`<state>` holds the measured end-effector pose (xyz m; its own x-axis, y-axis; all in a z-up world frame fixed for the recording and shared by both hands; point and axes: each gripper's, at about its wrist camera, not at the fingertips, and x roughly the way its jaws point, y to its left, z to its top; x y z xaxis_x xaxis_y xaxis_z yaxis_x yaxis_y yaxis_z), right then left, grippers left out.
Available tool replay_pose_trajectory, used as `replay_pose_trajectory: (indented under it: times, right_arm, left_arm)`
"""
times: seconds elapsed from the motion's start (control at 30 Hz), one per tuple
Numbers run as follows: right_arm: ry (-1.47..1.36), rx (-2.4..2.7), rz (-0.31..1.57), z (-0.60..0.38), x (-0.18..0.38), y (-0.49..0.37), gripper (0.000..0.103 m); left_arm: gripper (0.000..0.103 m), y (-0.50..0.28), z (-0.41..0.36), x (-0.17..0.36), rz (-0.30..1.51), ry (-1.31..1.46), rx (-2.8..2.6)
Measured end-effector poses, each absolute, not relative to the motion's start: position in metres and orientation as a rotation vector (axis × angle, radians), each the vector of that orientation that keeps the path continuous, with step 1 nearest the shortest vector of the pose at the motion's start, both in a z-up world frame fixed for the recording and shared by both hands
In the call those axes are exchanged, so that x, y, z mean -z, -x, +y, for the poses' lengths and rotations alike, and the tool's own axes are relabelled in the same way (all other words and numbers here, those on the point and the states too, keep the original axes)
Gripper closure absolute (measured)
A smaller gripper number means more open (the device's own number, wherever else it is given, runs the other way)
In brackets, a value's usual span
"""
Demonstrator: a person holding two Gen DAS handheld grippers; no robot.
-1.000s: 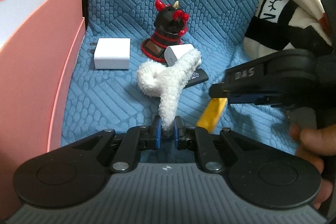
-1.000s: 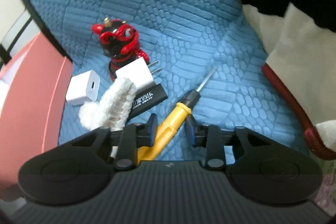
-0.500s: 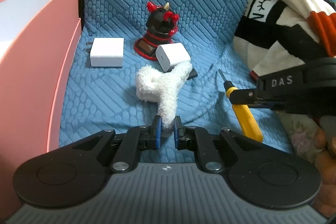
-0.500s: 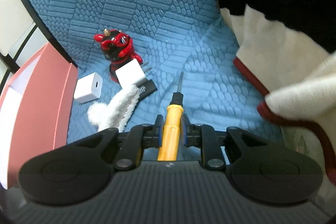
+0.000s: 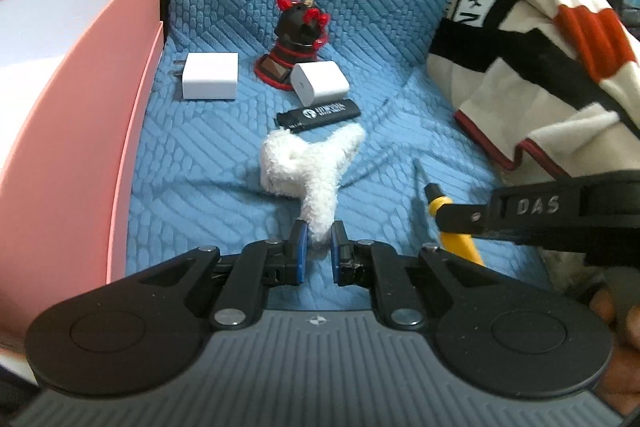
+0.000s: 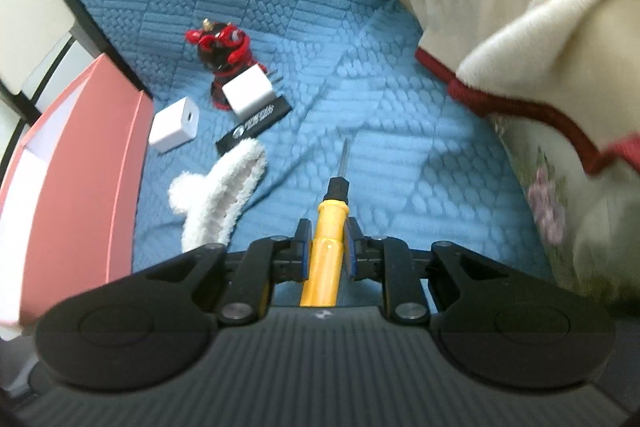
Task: Organize rigid objects
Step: 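Lift the fluffy clip with the left gripper while the right gripper lifts the screwdriver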
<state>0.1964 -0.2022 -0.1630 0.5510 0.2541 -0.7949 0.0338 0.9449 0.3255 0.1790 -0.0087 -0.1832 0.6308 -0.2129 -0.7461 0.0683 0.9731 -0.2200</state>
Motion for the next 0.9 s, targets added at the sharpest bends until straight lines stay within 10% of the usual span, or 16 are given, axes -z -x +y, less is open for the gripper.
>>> replay_pose_trajectory:
  times: [0.7, 0.9]
  right_arm:
    - [-0.419, -0.190, 1.049, -0.204, 0.184, -0.198, 0.079]
    - [-0.358, -0.201, 1.050, -0.194, 0.185, -0.200, 0.082]
  left_arm:
    - [0.088, -0.192, -0.011, 0.182, 0.861, 0.140, 0.148]
    - [0.068, -0.200, -0.013, 0.181, 0.851, 0.107, 0.125]
